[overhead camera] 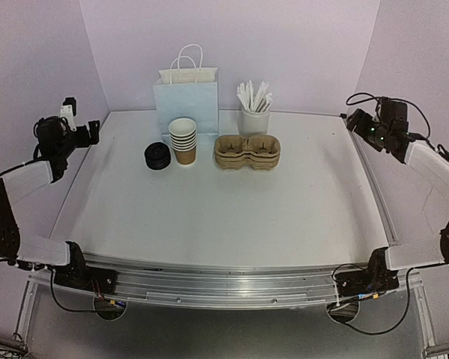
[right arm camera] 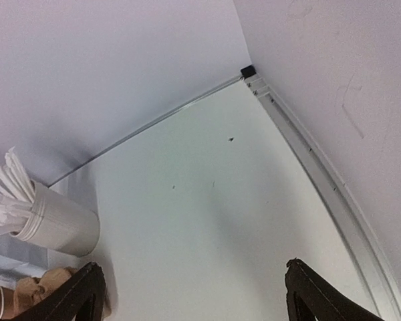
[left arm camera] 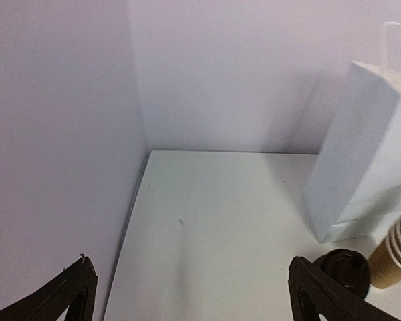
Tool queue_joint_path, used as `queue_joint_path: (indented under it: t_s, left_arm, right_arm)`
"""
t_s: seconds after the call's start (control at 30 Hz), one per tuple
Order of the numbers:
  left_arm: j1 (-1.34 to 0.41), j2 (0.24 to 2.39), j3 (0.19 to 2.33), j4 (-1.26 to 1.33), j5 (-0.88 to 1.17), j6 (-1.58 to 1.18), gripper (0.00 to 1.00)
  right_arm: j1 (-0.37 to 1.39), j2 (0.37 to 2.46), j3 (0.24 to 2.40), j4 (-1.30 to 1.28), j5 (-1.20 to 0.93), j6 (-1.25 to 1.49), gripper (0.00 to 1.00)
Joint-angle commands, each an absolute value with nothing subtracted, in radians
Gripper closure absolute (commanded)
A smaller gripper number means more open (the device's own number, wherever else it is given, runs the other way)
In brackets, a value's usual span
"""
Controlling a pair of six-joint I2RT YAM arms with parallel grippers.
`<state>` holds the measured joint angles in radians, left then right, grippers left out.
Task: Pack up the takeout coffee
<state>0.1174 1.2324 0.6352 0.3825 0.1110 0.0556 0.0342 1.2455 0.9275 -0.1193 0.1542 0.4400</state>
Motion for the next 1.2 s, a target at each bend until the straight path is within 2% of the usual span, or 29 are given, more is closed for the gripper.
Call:
queue_joint_path:
  t_s: [0.0,0.17,0.27,0.4,0.6,0.7,1.0,1.17]
  left_arm:
    - [0.079,1.122,0.808,0.016,0.544,0.398,0.0]
    - [-0.066,1.187,1.101,-0.525,0.67,0.787,0.0]
    - [-0.142,1.258,1.239,-0.681,0.694,0.891,0.0]
    - [-0.264,1.417,1.43,-0.824,0.635,0.972,0.21]
    - [-0.372,1.617,1.592,-0.873,0.556,1.013,0.4]
    - [-0.395,1.716,1.66,-0.9,0.532,1.018,0.43]
    - [-0.41,1.887,1.762,-0.892,0.478,1.052,0.53]
    - [-0.414,1.943,1.807,-0.91,0.489,1.058,0.55]
  right_arm:
    - [0.196,1.28,1.103,-0.382,0.098,0.571,0.13]
    - [0.372,1.39,1.258,-0.418,0.039,0.709,0.26]
    - [0.479,1.5,1.359,-0.417,-0.012,0.792,0.32]
    - [0.608,1.706,1.542,-0.396,-0.065,0.863,0.36]
    - [0.688,2.003,1.82,-0.345,-0.168,0.955,0.52]
    - [0.705,2.125,1.927,-0.328,-0.209,0.999,0.59]
    - [0.716,2.312,2.015,-0.169,-0.242,1.095,0.65]
    - [0.717,2.385,2.074,-0.135,-0.289,1.113,0.69]
